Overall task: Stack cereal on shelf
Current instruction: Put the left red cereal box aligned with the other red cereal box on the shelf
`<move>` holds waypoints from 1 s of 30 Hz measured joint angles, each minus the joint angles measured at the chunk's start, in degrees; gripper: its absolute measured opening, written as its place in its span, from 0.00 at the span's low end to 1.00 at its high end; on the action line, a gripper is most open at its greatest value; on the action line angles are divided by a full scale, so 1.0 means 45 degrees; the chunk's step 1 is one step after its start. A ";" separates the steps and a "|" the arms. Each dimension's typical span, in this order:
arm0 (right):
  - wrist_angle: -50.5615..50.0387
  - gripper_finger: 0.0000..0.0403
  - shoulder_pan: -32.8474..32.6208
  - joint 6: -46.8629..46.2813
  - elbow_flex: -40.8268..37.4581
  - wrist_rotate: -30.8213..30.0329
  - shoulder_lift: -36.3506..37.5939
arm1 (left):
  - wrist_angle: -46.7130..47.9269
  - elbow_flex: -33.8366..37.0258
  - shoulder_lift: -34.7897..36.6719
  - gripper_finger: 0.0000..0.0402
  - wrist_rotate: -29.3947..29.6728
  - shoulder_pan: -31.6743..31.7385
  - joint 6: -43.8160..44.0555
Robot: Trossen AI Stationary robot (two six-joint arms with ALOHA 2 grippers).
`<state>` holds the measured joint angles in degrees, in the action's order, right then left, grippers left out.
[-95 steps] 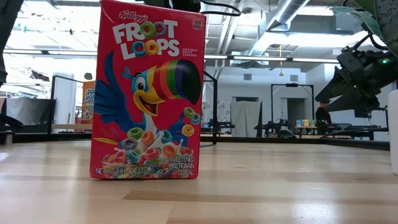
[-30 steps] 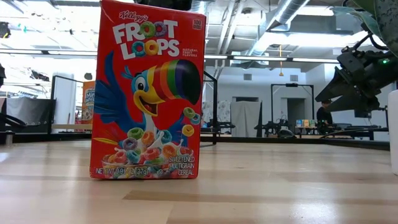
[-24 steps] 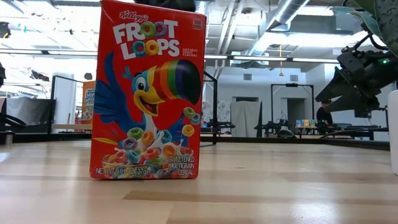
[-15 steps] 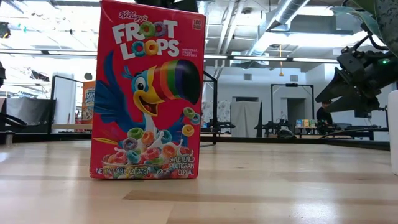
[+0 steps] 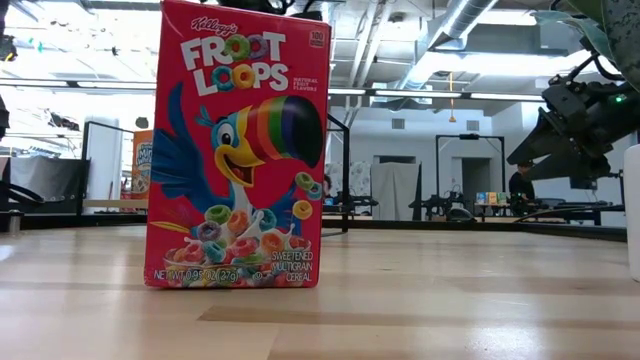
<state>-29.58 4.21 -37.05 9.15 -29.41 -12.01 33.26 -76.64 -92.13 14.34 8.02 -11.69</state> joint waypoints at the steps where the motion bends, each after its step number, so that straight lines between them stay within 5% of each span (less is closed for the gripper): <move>1: 0.0000 0.79 0.0000 -0.0002 0.0000 0.0000 0.0004 | 0.0100 0.0000 -0.0021 0.00 0.0058 -0.0002 0.0001; 30: -0.0005 0.79 -0.0005 -0.0104 -0.0005 0.0194 0.0000 | 0.1257 -0.0005 0.0008 0.00 0.1507 -0.0065 0.0312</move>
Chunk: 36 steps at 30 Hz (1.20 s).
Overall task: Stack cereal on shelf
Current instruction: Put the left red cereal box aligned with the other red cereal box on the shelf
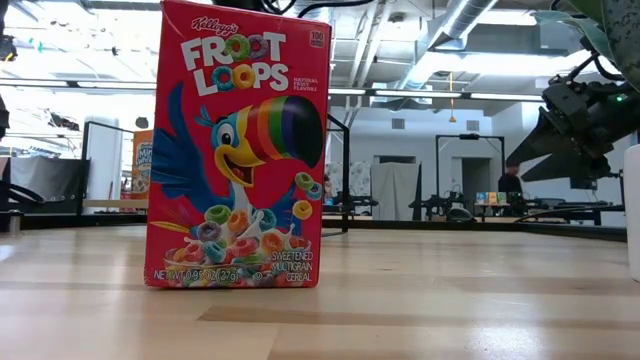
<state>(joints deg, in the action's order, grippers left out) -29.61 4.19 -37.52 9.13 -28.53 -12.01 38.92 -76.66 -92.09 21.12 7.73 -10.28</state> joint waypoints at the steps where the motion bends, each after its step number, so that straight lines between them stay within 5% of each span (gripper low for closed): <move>1: 0.0000 0.79 0.0002 0.0000 0.0000 -0.0001 0.0000 | 0.0044 0.0000 0.0000 0.00 0.0044 0.0000 0.0000; 36: 0.0005 0.79 0.0003 -0.0007 0.0000 0.0038 0.0000 | 0.0486 -0.0410 0.0079 0.00 0.0376 -0.0102 0.0722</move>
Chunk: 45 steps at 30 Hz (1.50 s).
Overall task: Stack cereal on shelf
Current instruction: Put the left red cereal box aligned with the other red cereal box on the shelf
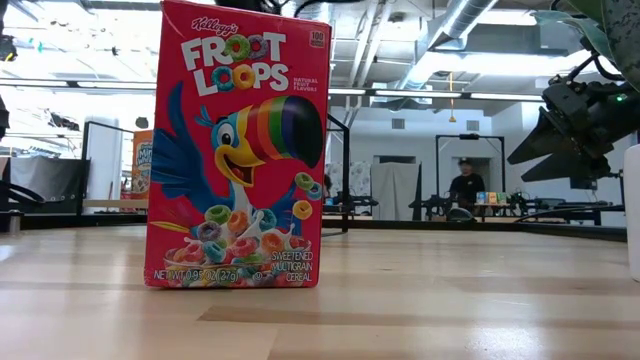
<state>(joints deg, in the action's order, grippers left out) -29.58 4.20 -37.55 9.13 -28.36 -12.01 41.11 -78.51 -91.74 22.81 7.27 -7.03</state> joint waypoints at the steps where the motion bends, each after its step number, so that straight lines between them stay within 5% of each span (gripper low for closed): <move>1: 0.0000 0.79 -0.0003 -0.0003 0.0000 0.0018 0.0005 | 0.0380 -0.0164 0.0069 0.00 -0.0128 -0.0072 0.0200; 11: 0.0000 0.79 -0.0003 0.0002 0.0000 0.0016 0.0005 | 0.1737 0.0640 0.0810 0.00 -0.0234 -0.0400 0.1687; 45: 0.0000 0.79 -0.0003 0.0114 0.0000 0.0011 0.0000 | -0.0149 0.1430 0.0819 0.00 0.1457 0.0247 0.0019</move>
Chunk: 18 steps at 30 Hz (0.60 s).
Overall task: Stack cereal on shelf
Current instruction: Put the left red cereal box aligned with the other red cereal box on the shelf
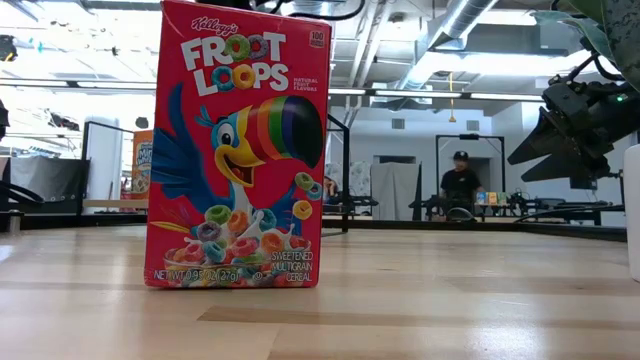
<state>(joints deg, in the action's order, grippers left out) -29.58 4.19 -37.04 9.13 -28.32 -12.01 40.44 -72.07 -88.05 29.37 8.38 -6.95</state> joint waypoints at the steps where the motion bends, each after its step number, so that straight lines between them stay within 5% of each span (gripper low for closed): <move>1: -0.0005 0.79 0.0000 0.0000 0.0000 0.0000 0.0000 | -0.0097 0.0000 0.0000 0.00 0.0004 0.0000 -0.0073; 18: -0.0005 0.79 0.0000 -0.0005 0.0000 0.0000 0.0005 | 0.0776 0.0005 -0.0024 0.00 -0.0686 -0.0589 0.1453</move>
<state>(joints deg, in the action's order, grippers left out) -29.61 4.19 -37.06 9.13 -28.32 -11.99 43.93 -72.05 -88.16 26.28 5.73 -0.41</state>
